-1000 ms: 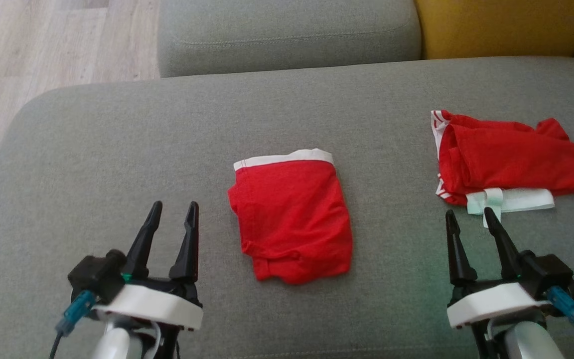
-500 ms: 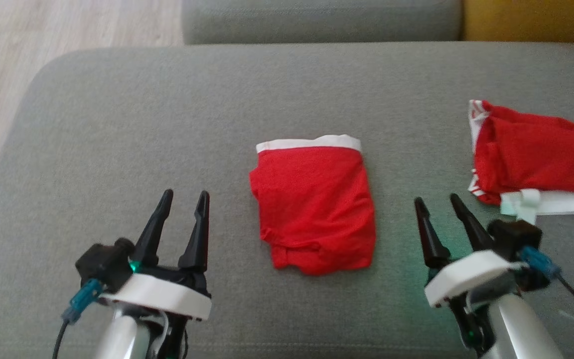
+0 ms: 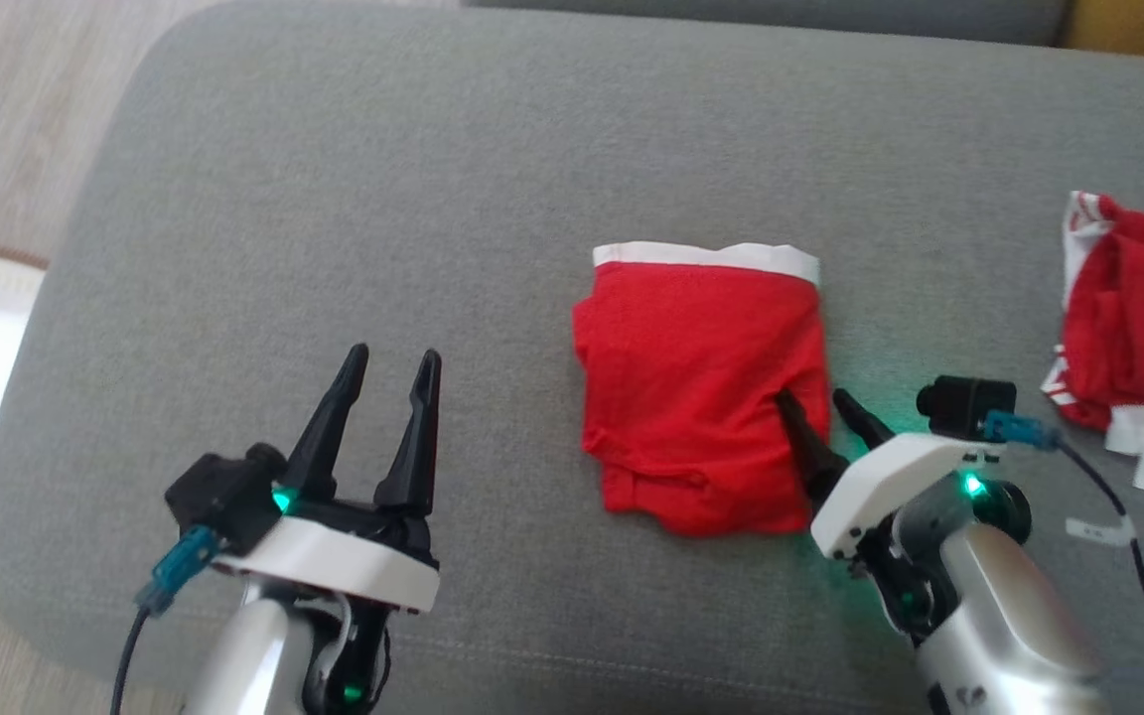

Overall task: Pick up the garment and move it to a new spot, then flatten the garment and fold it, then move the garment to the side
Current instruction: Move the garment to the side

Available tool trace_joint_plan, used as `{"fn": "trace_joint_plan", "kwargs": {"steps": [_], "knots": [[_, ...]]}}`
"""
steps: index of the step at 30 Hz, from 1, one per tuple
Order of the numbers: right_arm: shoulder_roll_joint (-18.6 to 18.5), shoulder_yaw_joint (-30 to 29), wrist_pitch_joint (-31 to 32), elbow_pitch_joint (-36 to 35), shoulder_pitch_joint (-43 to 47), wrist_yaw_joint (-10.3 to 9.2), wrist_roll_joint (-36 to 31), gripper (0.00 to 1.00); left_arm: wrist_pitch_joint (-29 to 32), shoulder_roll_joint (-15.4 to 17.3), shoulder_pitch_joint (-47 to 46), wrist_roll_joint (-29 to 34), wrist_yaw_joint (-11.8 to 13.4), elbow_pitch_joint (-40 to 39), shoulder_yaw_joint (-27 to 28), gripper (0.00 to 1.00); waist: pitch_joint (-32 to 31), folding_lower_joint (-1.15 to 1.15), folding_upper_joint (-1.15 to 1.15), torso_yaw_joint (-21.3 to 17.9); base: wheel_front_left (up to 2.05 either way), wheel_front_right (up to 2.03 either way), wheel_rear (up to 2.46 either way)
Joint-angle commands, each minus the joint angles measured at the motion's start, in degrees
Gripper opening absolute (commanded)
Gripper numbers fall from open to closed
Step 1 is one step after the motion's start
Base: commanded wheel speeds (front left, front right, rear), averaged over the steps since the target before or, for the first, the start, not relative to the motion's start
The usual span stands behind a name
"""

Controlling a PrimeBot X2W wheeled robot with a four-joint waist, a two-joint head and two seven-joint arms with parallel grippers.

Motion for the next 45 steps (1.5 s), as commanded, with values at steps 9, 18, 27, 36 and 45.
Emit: {"fn": "trace_joint_plan", "kwargs": {"steps": [9, 18, 27, 36, 45], "knots": [[0.0, 5.2, 0.2, 6.4, -6.2, -0.04, 1.6, 0.12, -0.3, 0.2, -2.7, -0.6, -0.2, -1.4, 1.5, 1.0, 1.8, 0.0, 0.0, 1.8, 0.0, 0.0, 0.0], [0.0, 7.0, -6.1, 8.6, -8.6, -0.04, -9.2, 0.0, -0.3, 0.2, -2.0, 0.6, -0.4, -1.0, 3.1, 1.0, -0.7, 0.0, 0.0, -2.2, 0.0, 0.0, 0.0], [-7.6, 5.3, -7.6, 1.4, -8.3, -0.04, -21.7, 0.0, -0.3, 0.2, 0.1, 1.1, -0.4, -1.1, 3.2, 1.0, -4.5, 0.0, 0.0, -7.9, 0.0, 0.0, 0.0], [-24.5, 9.6, -0.9, -4.8, -11.2, -0.04, -20.9, 0.0, -0.3, 0.2, 0.4, 1.1, -0.3, -1.8, 3.4, 1.0, -2.5, 0.0, 0.0, -11.8, 0.0, 0.0, 0.0], [-35.9, 13.9, 4.3, -4.8, -15.5, -0.04, -21.9, 0.0, -0.3, 0.2, -1.7, 1.3, -0.5, -2.4, 3.5, 1.0, 1.8, 0.0, 0.0, -11.8, 0.0, 0.0, 0.0]]}}
